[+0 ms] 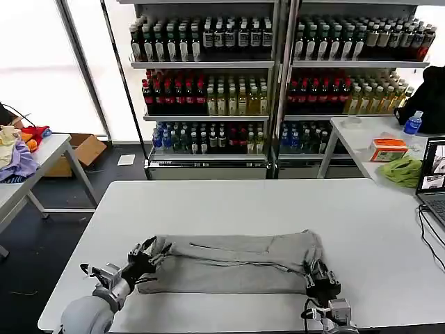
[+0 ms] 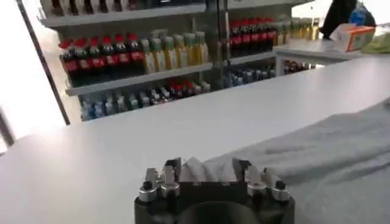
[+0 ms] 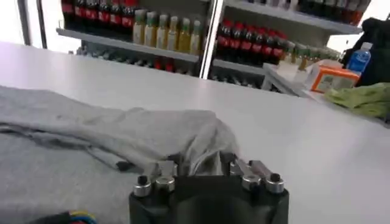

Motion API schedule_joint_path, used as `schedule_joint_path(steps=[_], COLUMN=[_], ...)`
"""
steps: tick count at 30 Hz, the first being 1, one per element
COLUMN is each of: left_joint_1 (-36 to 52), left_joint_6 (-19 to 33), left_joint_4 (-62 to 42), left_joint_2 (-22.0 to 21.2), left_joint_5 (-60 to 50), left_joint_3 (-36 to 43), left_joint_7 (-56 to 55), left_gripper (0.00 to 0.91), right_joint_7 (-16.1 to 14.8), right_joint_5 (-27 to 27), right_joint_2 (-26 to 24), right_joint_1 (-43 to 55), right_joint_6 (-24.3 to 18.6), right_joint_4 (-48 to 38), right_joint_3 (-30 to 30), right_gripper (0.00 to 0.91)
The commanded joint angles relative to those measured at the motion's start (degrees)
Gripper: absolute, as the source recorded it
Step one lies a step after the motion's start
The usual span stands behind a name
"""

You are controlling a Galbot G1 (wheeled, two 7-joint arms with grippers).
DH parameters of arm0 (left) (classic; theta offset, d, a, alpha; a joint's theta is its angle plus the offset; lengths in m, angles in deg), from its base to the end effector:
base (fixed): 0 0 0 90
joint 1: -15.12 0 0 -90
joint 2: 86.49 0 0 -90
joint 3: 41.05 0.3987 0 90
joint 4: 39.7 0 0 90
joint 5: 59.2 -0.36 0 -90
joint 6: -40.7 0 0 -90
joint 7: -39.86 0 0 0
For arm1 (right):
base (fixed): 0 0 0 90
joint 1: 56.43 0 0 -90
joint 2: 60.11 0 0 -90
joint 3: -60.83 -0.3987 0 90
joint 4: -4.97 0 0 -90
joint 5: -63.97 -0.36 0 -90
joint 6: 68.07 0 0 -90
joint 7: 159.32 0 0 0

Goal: Fold and organize the clothes.

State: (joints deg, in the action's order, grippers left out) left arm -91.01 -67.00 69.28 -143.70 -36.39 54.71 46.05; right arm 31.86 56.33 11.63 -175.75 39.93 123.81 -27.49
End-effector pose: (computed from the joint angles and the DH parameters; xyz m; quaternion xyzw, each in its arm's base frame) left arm 0.2545 0.1238 -0.3393 -0.1720 -0.9673 -0.0699 0.1725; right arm 0.1688 -0.0617 -0.3432 -0.0180 -0.9825 0.0947 0.1593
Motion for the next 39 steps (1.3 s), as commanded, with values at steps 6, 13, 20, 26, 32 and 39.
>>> schedule_joint_path(steps=[6,13,20,26,32,39], left_joint_1=[-3.7,-3.4,-2.2,-1.8,-2.2,-2.4], left_joint_6=[-3.2,-3.7,-4.0,-3.8,-4.4,-4.1], left_joint_4=[7.4,3.4,0.1,-2.3,-3.1,-3.8], left_joint_2=[-8.4,-12.4,-14.9,-14.8,-13.8,-13.8], left_joint_5=[1.6,1.7,1.8,1.7,1.5,1.0], left_joint_3=[-5.2,-4.3,-3.2,-3.3,-3.2,-3.0], left_joint_7=[-5.9,-6.1,-6.2,-6.1,-5.8,-5.0], left_gripper=[0.907,0.907,0.907,0.907,0.030,0.000], right_joint_7=[2.0,2.1,2.1,2.1,2.2,2.2], right_joint_5=[-5.9,-6.0,-6.1,-6.0,-6.2,-6.5], right_joint_2=[-1.1,-1.2,-1.6,-1.7,-1.8,-1.7], right_joint_1=[1.3,1.3,1.4,1.5,1.8,2.1], right_joint_6=[0.9,0.4,0.1,0.1,0.2,0.3], right_joint_4=[12.4,11.4,10.8,10.5,10.4,10.3], right_joint_3=[-6.4,-6.1,-5.9,-5.3,-5.3,-5.4], right_gripper=[0.907,0.907,0.907,0.907,0.907,0.907])
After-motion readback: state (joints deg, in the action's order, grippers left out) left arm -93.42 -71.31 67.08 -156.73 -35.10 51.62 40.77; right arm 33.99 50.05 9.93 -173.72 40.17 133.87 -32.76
